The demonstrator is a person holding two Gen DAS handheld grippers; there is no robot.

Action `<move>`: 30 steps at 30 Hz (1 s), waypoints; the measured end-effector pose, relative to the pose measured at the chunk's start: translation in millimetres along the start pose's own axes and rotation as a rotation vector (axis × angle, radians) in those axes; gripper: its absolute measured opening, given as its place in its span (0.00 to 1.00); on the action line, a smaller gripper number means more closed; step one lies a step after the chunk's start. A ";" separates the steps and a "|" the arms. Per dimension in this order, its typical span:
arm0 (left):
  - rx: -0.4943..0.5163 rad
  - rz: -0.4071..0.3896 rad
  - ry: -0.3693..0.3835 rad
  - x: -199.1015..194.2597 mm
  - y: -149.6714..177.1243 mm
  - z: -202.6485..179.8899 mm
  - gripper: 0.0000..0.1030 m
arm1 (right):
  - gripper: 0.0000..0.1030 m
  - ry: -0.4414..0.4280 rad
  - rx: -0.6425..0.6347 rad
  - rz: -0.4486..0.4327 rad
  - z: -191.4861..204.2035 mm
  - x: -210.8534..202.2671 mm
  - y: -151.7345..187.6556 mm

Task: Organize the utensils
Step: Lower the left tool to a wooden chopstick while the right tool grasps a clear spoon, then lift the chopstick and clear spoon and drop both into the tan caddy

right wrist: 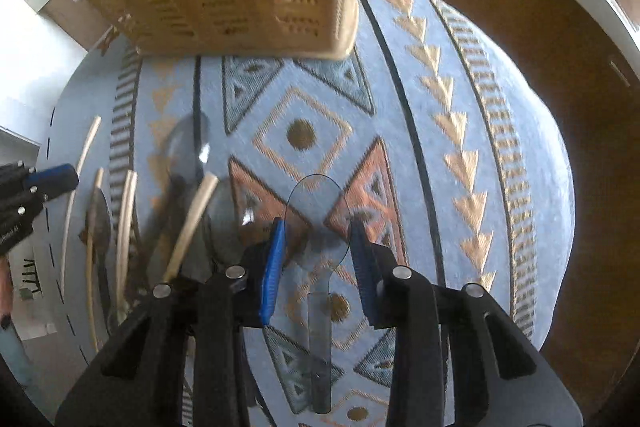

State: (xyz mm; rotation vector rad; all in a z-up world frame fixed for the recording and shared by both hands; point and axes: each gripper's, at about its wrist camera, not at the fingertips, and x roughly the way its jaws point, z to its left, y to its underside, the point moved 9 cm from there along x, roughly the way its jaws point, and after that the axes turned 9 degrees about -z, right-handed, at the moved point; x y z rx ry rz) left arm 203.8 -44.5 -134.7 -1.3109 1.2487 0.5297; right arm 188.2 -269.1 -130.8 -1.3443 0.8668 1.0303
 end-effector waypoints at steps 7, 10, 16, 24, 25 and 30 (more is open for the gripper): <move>0.096 0.098 -0.031 10.4 -8.8 -10.1 0.20 | 0.30 0.018 -0.048 0.005 8.8 11.2 17.5; 0.137 0.114 -0.089 14.3 -13.7 -9.3 0.05 | 0.29 0.023 -0.058 0.000 19.0 9.2 25.6; 0.130 0.014 -0.094 12.0 -16.1 -18.4 0.04 | 0.29 0.031 -0.074 -0.037 27.1 8.6 25.4; 0.015 -0.386 -0.001 -58.5 -49.6 -31.5 0.03 | 0.29 -0.069 -0.064 -0.351 28.9 -77.8 30.0; 0.012 -0.445 0.000 -70.5 -54.1 -35.1 0.03 | 0.29 -0.081 -0.060 -0.399 30.6 -90.1 31.3; 0.009 -0.669 0.016 -123.9 -72.0 -58.7 0.04 | 0.29 -0.147 -0.032 -0.610 38.3 -151.8 26.6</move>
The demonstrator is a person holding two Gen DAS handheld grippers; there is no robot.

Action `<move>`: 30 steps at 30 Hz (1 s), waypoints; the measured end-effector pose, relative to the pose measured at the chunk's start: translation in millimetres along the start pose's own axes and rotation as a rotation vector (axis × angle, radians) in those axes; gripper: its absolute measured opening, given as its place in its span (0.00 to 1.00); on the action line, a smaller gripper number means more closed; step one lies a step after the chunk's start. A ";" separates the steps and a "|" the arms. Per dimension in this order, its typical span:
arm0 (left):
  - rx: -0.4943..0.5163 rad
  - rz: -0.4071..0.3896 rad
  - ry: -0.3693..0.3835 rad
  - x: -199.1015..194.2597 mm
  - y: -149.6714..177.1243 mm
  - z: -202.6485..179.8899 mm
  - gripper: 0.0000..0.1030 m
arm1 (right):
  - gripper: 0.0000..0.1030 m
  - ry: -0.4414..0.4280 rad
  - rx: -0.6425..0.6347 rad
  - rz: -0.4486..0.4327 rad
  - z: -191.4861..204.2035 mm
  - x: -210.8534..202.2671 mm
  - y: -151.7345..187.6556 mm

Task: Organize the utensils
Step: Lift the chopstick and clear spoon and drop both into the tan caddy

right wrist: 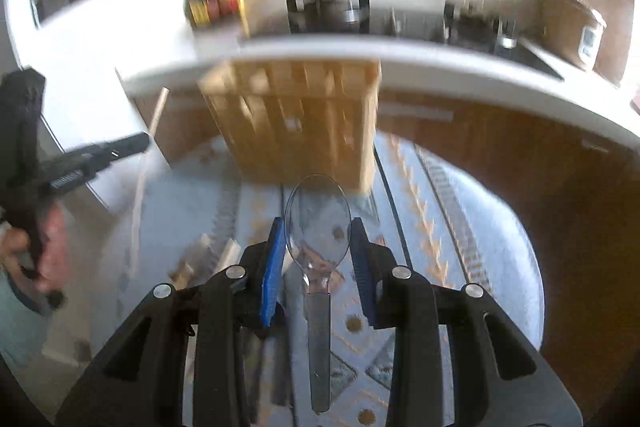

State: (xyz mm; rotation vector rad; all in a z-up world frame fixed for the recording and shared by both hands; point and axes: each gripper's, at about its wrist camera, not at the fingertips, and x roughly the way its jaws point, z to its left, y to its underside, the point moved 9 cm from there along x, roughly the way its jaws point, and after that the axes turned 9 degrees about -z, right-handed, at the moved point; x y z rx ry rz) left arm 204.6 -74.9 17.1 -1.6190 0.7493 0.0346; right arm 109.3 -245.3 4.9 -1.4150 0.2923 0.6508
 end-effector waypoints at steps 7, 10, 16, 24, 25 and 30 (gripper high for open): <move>0.001 -0.305 0.008 -28.0 -85.4 -23.3 0.04 | 0.29 -0.022 0.035 -0.320 6.4 -46.3 -100.9; -0.009 -0.414 -0.004 -28.8 -117.2 -29.1 0.04 | 0.29 -0.009 0.058 -0.434 -1.6 -43.4 -141.7; 0.004 -0.562 -0.059 -5.9 -159.2 -30.2 0.04 | 0.29 0.064 0.066 -0.557 -18.1 -23.2 -197.0; 0.013 -0.593 -0.116 36.5 -159.3 -14.7 0.04 | 0.29 0.143 0.087 -0.551 -44.5 49.8 -200.7; 0.011 -0.588 -0.118 42.3 -156.7 -12.0 0.04 | 0.29 0.150 0.085 -0.544 -47.3 56.5 -197.5; 0.021 -0.572 -0.151 63.4 -141.2 -3.2 0.04 | 0.29 0.172 0.099 -0.541 -60.7 80.4 -181.9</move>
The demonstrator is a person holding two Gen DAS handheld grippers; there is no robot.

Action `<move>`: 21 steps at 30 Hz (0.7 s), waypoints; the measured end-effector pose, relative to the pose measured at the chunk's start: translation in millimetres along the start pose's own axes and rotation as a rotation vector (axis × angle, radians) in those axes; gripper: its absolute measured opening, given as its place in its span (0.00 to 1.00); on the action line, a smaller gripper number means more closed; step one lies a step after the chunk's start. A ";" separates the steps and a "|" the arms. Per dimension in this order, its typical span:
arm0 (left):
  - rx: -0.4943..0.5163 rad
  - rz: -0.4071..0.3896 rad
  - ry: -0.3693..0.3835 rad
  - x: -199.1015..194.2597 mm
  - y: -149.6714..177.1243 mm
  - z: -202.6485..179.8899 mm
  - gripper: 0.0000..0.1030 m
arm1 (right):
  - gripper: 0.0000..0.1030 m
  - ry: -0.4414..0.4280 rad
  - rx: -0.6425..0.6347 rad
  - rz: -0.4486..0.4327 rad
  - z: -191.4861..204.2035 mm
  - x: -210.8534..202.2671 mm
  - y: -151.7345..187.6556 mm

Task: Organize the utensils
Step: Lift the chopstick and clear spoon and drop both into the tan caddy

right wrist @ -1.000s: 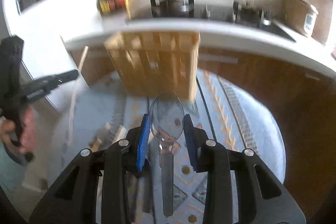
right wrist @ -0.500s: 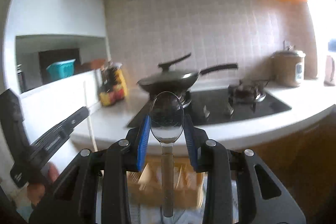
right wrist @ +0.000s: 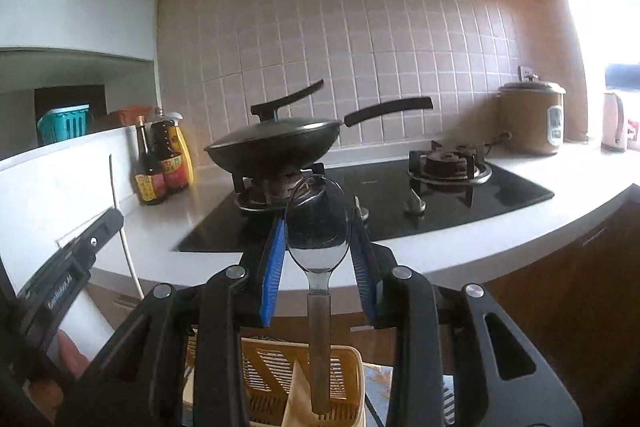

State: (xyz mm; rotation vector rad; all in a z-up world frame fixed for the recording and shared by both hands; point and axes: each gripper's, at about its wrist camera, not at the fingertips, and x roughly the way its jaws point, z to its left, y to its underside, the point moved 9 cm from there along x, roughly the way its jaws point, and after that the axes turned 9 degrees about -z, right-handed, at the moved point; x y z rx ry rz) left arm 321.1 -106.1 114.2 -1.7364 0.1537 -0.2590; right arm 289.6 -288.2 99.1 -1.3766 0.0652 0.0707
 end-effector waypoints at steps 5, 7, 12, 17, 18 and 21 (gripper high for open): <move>0.014 0.017 -0.013 1.8 15.8 4.9 0.04 | 0.29 0.000 0.015 0.016 -5.8 5.5 16.2; 0.019 0.026 -0.011 0.7 20.7 6.2 0.04 | 0.29 0.004 0.001 0.016 -5.2 3.7 23.3; 0.021 0.052 0.010 -6.4 29.4 9.0 0.05 | 0.29 -0.001 -0.007 0.050 -3.3 -5.0 40.1; 0.001 0.083 0.037 -20.9 30.7 15.4 0.08 | 0.30 -0.005 0.011 0.086 -6.3 -20.1 48.9; -0.003 0.088 0.045 -24.1 29.9 16.2 0.10 | 0.31 -0.011 0.018 0.092 -7.0 -22.8 48.4; -0.006 0.092 0.061 -37.8 24.4 17.6 0.14 | 0.32 -0.020 0.029 0.105 -9.4 -35.8 44.1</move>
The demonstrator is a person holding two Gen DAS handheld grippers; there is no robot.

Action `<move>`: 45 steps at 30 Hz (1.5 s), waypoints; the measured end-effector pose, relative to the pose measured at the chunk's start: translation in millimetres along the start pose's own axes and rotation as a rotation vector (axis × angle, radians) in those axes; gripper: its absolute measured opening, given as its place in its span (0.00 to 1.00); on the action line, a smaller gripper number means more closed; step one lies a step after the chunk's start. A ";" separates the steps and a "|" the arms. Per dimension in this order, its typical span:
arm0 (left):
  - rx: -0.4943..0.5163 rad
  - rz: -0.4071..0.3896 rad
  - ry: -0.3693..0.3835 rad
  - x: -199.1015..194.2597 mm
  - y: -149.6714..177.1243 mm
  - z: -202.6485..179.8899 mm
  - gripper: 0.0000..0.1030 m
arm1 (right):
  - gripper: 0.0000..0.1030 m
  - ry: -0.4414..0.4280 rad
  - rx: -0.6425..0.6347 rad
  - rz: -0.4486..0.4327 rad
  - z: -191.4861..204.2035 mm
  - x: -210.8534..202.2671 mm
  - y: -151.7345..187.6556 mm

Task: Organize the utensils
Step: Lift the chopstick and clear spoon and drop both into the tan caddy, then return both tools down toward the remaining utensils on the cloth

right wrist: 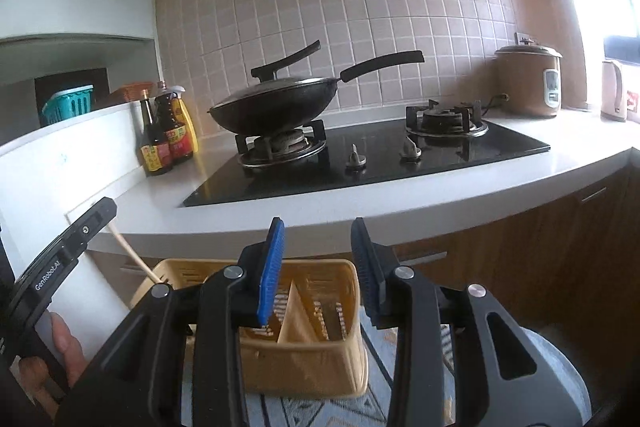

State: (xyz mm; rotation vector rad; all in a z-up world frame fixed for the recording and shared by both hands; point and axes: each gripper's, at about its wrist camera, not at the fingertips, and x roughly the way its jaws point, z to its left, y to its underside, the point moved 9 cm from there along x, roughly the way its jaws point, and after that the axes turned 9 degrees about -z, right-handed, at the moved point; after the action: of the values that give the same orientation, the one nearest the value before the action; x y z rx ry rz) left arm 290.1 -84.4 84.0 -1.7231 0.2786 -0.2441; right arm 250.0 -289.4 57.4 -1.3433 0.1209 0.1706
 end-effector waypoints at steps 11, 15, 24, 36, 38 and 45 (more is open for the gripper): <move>-0.061 0.140 0.072 -56.7 -18.0 -0.1 0.26 | 0.47 0.015 -0.038 0.087 7.9 -65.4 -15.5; -0.108 0.264 0.098 -72.3 -14.1 1.4 0.26 | 0.47 0.019 -0.067 0.164 15.0 -87.9 -14.4; -0.099 0.629 0.156 -102.3 57.8 -2.5 0.26 | 0.47 -0.023 -0.114 0.446 35.9 -110.8 42.0; -0.192 0.984 0.258 -113.5 174.6 -3.5 0.26 | 0.46 -0.096 0.039 0.840 29.0 -101.7 148.3; -0.228 1.010 0.260 -110.4 184.8 -2.8 0.26 | 0.46 -0.104 0.068 0.892 27.2 -101.2 164.9; -0.289 1.107 0.283 -106.4 216.4 -11.7 0.26 | 0.46 -0.152 0.134 1.022 29.6 -105.9 210.1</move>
State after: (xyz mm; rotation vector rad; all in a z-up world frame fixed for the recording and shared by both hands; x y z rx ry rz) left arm 175.3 -96.1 -128.0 -1.5611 1.4599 0.3904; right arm 105.4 -220.9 -117.6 -1.0235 0.6744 1.0989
